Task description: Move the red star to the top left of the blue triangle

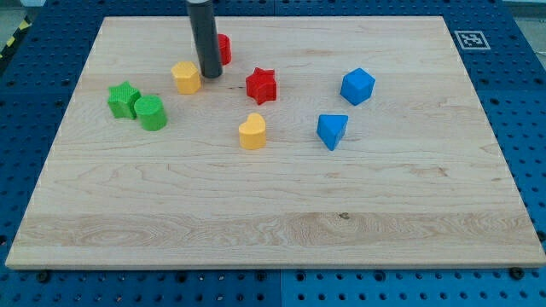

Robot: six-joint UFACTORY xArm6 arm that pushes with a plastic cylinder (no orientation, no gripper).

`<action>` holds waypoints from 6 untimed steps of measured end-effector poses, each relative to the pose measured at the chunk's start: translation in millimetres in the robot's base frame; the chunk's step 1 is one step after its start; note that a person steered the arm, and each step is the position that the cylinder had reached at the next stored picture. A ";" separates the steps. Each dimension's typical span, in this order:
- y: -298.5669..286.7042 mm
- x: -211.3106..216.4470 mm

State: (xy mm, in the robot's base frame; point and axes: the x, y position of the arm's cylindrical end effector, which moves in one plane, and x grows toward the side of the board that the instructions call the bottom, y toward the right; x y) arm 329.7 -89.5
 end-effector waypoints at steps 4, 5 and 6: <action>55.0 97.5; 43.2 135.4; 32.9 152.0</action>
